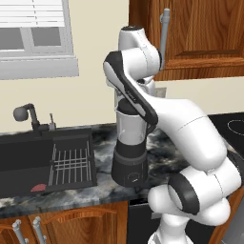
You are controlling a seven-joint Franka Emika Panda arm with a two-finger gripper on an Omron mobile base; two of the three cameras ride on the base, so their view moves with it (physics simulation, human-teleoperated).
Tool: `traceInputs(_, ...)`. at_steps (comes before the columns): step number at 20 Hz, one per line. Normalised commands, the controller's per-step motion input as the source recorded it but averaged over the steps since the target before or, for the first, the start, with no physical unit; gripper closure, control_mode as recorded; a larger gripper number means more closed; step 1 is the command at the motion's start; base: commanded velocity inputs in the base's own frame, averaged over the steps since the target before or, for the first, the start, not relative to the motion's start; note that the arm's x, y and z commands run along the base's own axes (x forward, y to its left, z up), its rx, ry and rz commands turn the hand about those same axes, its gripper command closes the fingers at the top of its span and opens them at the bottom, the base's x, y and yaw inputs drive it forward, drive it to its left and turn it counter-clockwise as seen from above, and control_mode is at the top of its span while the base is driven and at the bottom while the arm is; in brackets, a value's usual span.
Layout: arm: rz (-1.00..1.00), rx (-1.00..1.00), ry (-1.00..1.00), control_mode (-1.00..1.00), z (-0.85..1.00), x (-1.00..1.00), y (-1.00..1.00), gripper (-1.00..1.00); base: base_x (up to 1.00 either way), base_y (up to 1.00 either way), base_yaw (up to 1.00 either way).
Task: Grab the onion and garlic from the fridge, place them in the blender, close the lid, and turn on the blender to create a marinade.
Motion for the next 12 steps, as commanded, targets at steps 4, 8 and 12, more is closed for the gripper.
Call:
traceInputs(4,0.00,0.01,-0.14,-1.00,0.06,-0.16,0.00,-1.00,0.00,0.00,0.00)
traceInputs(8,0.00,0.00,-0.17,-1.00,0.24,-0.46,0.00,-1.00,0.00,0.00,0.00)
traceInputs(12,0.00,0.00,-0.13,-1.00,0.16,-0.74,0.00,-1.00,0.00,0.00,0.00)
